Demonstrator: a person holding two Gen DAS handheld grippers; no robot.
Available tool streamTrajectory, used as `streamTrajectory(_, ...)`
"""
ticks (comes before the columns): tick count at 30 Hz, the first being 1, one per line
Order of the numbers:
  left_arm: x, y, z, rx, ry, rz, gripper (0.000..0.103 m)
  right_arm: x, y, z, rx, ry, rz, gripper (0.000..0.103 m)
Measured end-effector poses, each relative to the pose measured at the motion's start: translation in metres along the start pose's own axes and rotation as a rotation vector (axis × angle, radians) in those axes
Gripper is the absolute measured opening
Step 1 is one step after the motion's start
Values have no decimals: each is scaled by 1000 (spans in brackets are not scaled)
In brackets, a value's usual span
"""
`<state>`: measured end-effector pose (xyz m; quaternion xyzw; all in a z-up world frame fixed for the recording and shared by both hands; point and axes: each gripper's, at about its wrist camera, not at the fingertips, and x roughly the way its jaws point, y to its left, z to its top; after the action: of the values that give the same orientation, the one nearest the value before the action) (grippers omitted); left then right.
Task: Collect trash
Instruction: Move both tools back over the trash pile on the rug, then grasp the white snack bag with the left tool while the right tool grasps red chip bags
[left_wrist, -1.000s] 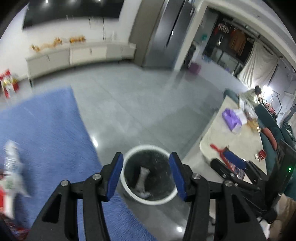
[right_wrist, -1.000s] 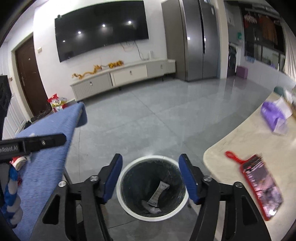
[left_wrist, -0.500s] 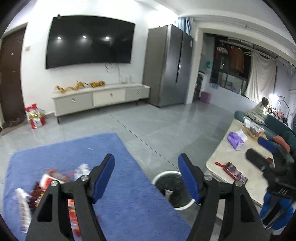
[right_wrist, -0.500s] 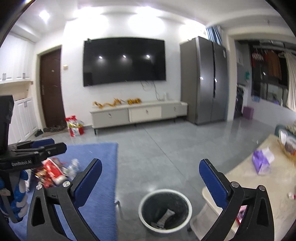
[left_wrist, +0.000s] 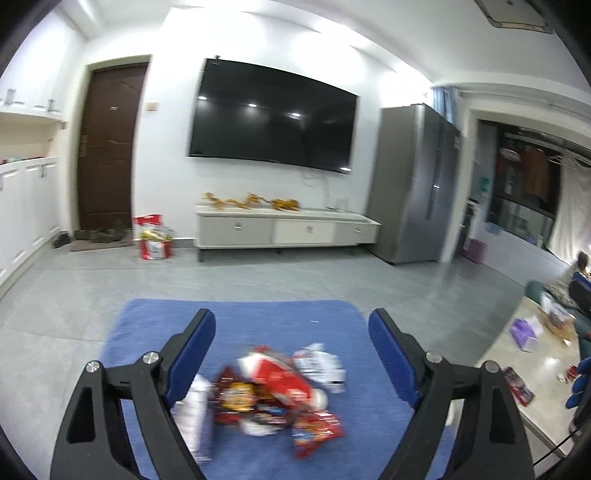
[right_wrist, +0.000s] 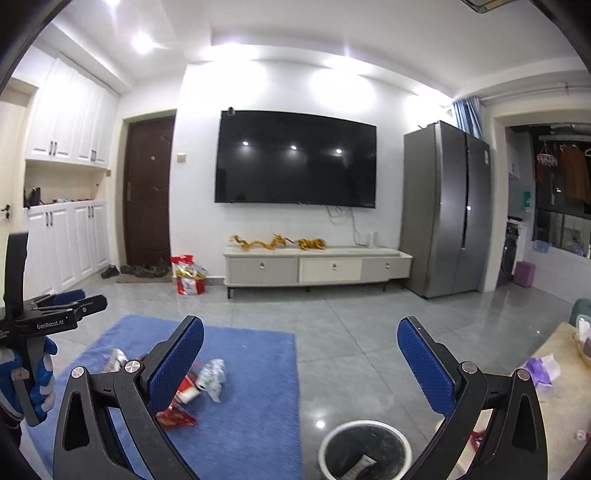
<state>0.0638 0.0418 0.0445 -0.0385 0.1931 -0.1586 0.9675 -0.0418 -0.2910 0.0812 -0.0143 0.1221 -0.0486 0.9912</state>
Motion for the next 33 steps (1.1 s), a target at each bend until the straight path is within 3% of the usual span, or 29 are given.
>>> streamTrajectory(9, -16, 82, -18, -44, -3, 159, 88, 19, 36, -2, -4, 39, 82, 103)
streamTrajectory(15, -7, 126, -44, -77, 65, 206, 88, 42, 57, -14, -30, 118, 117, 103)
streamTrajectory(23, 42, 123, -99, -21, 221, 139, 88, 93, 88, -53, -33, 290, 203, 103)
streamTrajectory(33, 107, 115, -153, 13, 377, 170, 88, 166, 142, -120, -37, 517, 352, 103)
